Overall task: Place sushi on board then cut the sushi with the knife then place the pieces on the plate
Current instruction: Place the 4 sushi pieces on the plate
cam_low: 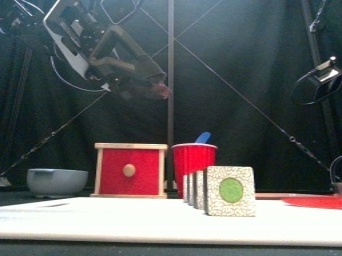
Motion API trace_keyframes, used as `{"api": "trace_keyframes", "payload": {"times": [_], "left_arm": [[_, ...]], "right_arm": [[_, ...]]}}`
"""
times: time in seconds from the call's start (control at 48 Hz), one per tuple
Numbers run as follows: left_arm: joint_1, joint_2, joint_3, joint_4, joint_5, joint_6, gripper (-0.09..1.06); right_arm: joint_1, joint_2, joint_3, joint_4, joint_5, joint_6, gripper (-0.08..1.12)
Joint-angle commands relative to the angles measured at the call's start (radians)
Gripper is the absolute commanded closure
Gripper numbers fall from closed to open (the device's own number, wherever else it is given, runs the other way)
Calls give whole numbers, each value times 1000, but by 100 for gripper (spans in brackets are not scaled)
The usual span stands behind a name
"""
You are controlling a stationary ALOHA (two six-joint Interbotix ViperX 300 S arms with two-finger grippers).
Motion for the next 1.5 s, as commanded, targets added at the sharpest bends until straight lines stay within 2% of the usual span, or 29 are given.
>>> {"api": "trace_keyframes", "payload": {"times": [0.021, 0.25, 0.479, 0.625, 0.75, 0.812, 0.979, 1.062, 1.292, 1.5], "left_arm": [[5, -18, -8, -2, -12, 0, 20], [17, -26, 12, -2, -14, -3, 20], [55, -77, 81, -15, -57, 3, 20], [106, -146, 133, -8, -52, 3, 20], [158, -224, 189, -9, -48, 0, 20], [173, -262, 210, -9, -48, 0, 20], [186, -344, 268, -8, -46, 2, 20], [190, -370, 284, -9, -46, 2, 20], [193, -374, 313, -11, -46, 0, 20], [192, -357, 316, -15, -46, -5, 20]], "right_arm": [[-3, -18, -31, -5, 43, 2, 27], [-14, -44, -120, -84, 83, -2, 27], [-20, 31, -175, -391, -138, 0, 27], [-71, 132, -210, -548, -268, 3, 27], [-115, 218, -250, -561, -387, 3, 27], [-129, 268, -276, -565, -437, 3, 26], [-143, 394, -357, -565, -476, 3, 26], [-150, 439, -391, -565, -476, 2, 26], [-173, 555, -477, -568, -477, 2, 25], [-189, 635, -526, -569, -477, 0, 25]]}}
